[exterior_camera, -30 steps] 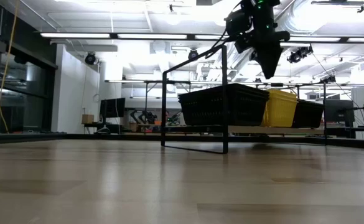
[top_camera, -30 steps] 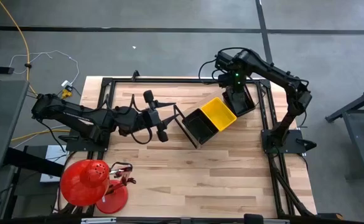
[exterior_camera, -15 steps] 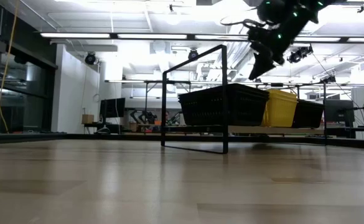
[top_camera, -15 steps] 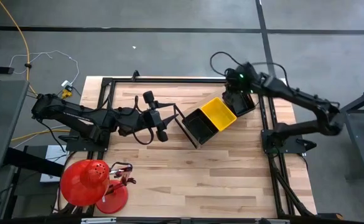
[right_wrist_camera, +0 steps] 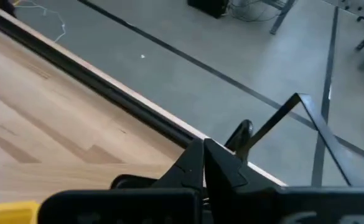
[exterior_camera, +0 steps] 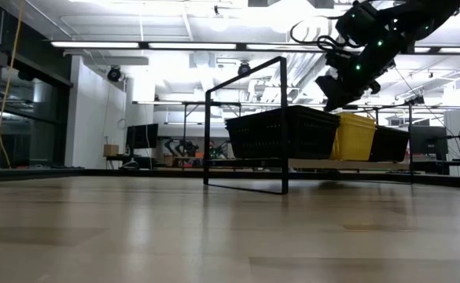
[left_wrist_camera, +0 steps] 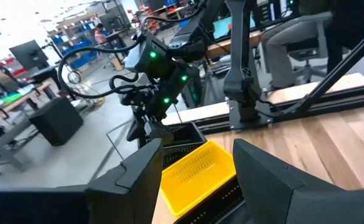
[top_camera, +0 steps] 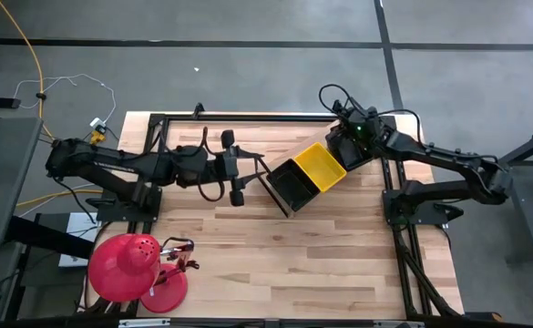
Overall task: Stack baskets on shelf by color
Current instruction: Stack the black bin on top of the black bin on the shelf, then return to Home Position
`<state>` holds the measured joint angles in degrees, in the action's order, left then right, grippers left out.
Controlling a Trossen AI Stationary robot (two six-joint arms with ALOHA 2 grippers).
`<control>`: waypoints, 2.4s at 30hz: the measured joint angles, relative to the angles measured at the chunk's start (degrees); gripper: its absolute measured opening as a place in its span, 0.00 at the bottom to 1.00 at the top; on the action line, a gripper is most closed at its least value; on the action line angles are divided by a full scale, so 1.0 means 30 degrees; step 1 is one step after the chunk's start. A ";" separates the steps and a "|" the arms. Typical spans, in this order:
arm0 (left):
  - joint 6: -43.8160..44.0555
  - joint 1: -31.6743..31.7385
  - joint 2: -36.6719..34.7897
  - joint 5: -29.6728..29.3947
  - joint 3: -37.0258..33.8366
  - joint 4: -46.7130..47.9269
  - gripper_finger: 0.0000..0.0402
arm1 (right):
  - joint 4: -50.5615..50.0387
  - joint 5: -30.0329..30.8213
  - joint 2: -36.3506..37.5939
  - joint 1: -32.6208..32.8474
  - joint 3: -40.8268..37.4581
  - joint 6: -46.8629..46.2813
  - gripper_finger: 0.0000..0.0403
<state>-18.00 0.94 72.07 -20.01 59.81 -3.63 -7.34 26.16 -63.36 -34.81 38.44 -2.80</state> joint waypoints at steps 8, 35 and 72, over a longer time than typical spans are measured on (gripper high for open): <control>0.1019 0.0868 0.0007 0.1598 0.0000 0.0303 0.46 | -0.1169 -0.0824 -0.0568 -0.0412 0.0015 -0.0476 0.00; 0.1532 0.3537 -0.0510 0.4822 -0.7803 -0.7550 0.42 | -0.4735 -0.7144 0.5730 0.3611 0.0022 0.1236 0.00; 0.5922 0.1018 -1.8739 0.3254 -1.9724 -0.3483 0.00 | -0.4580 -1.0745 0.6358 0.4991 0.0022 -0.0281 0.00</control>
<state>-0.24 3.99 15.86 -10.25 0.64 -14.08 -21.08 -6.08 -44.29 -19.84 38.50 -3.65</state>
